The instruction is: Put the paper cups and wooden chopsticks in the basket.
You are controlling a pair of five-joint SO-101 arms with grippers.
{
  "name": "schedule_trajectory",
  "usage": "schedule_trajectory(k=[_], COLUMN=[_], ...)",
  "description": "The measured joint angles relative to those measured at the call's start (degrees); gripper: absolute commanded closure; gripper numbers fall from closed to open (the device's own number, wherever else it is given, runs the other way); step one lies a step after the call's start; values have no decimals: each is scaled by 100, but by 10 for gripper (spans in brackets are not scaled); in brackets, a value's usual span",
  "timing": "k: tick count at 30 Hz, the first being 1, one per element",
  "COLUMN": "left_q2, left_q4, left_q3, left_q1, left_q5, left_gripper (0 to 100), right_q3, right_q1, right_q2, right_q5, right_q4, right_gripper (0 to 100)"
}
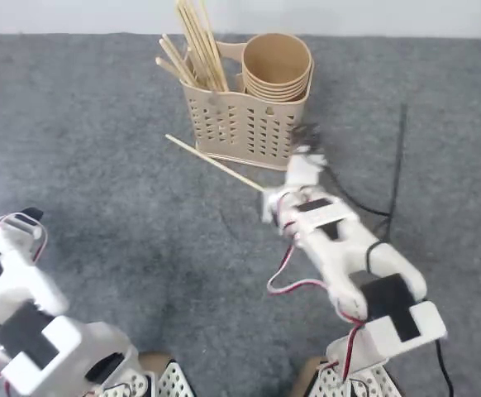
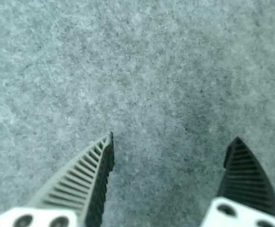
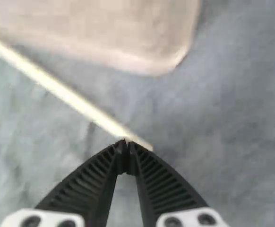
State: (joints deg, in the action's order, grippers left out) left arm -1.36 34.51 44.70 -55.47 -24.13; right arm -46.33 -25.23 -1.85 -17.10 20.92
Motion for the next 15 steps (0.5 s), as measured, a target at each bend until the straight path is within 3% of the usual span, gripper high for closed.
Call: schedule_trajectory(k=[8,10,15], left_q2=[0,0,0], left_q4=[0,0,0], left_q3=[0,0,0], left_q1=[0,0,0], left_q5=[0,0,0], left_gripper=[648,648,648], right_q3=[-941,-1073,-1178], right_q1=[-229,-273,-431], right_q2=[1802,2286,2602], right_q5=[-18,114,2004], right_q4=[185,202,237], right_gripper=[980,937,810])
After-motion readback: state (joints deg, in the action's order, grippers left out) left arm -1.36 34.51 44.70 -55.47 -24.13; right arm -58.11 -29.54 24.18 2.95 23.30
